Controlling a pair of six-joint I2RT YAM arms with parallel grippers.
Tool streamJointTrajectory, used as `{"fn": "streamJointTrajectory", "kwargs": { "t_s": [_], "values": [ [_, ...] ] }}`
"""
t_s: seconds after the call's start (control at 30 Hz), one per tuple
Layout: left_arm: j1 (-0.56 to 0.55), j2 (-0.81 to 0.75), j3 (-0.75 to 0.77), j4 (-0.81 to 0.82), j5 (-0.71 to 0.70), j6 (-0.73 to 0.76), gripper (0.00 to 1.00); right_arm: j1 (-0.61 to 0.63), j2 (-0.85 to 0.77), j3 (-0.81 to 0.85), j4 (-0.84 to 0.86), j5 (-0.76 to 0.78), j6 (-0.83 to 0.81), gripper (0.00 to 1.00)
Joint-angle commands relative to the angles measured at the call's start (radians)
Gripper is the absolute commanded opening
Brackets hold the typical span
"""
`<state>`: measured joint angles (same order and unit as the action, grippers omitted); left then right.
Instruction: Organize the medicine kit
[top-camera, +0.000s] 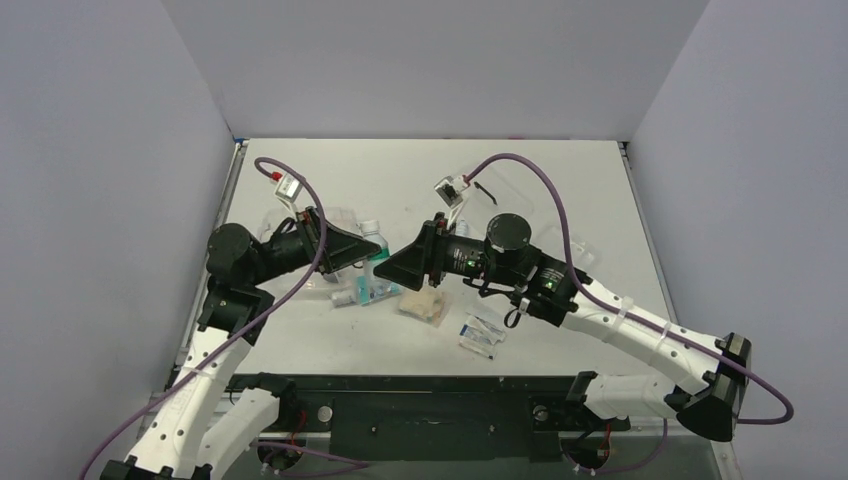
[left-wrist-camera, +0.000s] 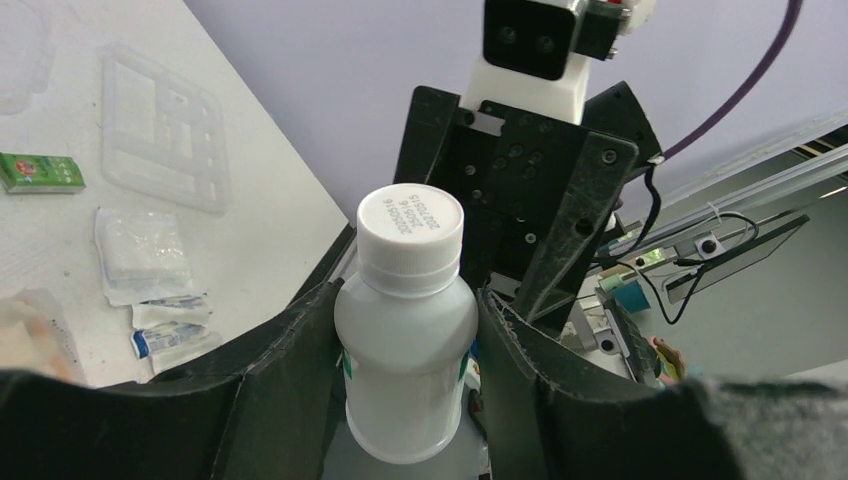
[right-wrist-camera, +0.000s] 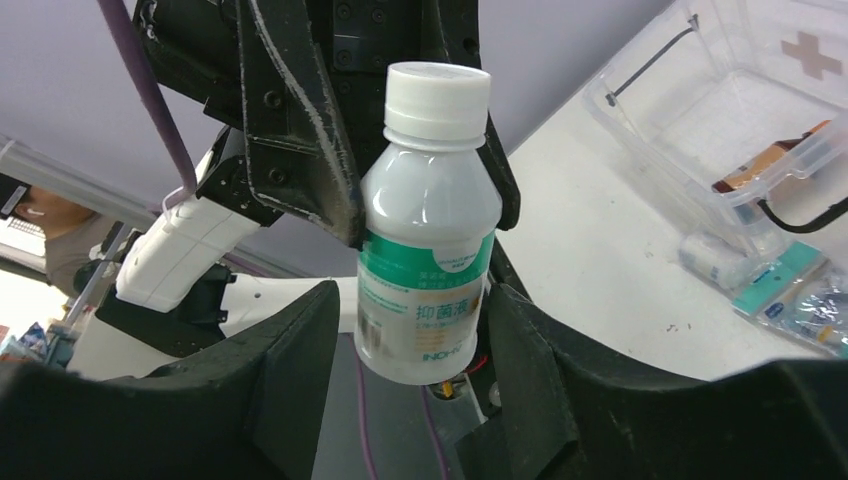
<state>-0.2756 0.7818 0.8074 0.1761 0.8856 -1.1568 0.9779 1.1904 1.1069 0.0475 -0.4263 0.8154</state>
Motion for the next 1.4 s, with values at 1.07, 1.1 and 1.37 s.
{"fn": "streamJointTrajectory", "kwargs": {
  "t_s": [1.07,1.1,1.37],
  "values": [
    [0.078,0.378,0.478,-0.95,-1.008,0.957,0.0,-0.032,-0.312,-0.055,-0.513,0.482,-0.261,0.65],
    [0.079,0.397,0.459,-0.941,-1.012,0.957,0.0,-0.032,-0.312,-0.056,-0.513,0.482,-0.259,0.65],
    [0.079,0.53,0.382,-0.833,-1.119,0.943,0.0,-0.018,-0.325,-0.087,-0.513,0.485,-0.236,0.65]
  ]
}}
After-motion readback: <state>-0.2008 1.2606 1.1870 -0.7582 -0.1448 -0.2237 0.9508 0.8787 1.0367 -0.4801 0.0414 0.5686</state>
